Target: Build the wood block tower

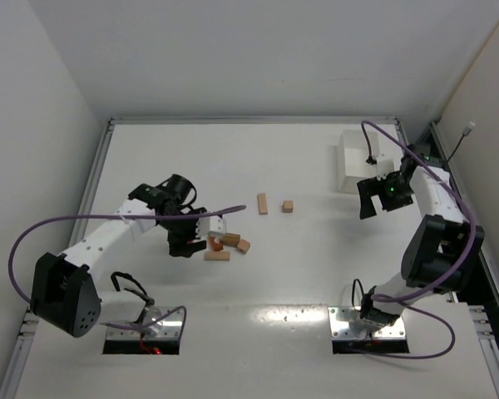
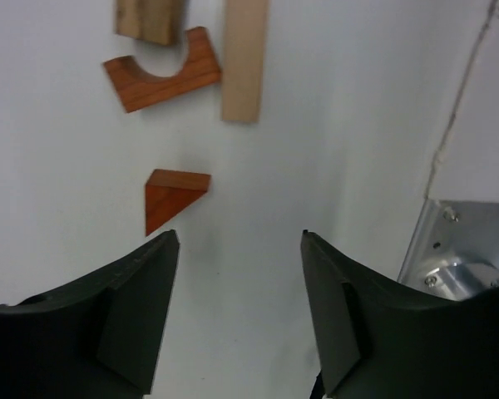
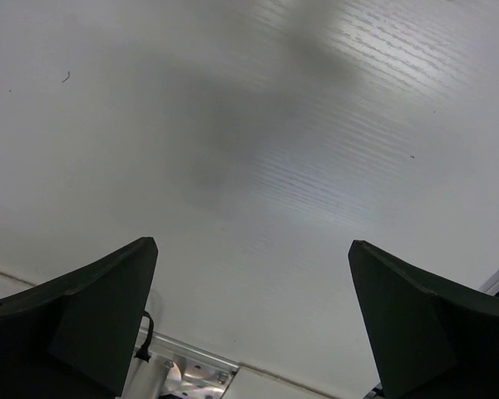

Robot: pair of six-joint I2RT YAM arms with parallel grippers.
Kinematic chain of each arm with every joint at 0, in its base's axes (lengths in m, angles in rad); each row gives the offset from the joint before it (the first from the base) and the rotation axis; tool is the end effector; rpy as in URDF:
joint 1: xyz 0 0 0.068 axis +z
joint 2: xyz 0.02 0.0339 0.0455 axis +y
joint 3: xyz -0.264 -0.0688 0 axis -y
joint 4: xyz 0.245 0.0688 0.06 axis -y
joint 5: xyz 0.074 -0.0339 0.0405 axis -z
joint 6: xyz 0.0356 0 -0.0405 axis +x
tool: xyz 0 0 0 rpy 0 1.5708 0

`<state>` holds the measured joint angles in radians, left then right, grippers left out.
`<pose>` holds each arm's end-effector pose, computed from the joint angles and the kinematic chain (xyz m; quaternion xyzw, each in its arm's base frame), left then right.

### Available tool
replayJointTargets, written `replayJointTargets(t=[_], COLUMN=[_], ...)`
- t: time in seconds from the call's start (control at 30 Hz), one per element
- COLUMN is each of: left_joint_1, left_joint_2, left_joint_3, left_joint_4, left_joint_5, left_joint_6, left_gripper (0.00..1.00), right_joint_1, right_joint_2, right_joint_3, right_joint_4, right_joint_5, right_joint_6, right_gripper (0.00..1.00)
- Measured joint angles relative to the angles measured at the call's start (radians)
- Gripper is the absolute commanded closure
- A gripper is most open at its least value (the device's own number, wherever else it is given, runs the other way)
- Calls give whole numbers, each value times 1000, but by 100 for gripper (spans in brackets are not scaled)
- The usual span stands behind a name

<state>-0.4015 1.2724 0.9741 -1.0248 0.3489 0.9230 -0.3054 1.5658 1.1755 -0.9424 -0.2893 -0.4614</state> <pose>0.1983 -0.0974 0.2470 0.6178 0.7575 -0.1351 0.1619 0.2831 -0.0786 0.2347 -0.0936 0.9782 0.0888 0.1625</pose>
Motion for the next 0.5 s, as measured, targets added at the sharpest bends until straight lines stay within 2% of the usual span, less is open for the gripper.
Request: replayJointTargets(t=[0.1, 0.4, 0.5], left_joint_1=[-32, -141, -161], left_joint_2=[0, 50, 111], left_joint_3=[-21, -65, -66], left_joint_4=[-49, -53, 5], left_joint_5=[17, 29, 24], left_joint_6=[73, 153, 121], left_gripper=[30, 30, 37], right_joint_1=[8, 21, 26], right_joint_2=[4, 6, 6], right_joint_3=[0, 6, 11], right_joint_4=[0, 0, -1], right_joint_5=[3, 14, 18], right_joint_6=[0, -2, -2], right_gripper=[2, 3, 3])
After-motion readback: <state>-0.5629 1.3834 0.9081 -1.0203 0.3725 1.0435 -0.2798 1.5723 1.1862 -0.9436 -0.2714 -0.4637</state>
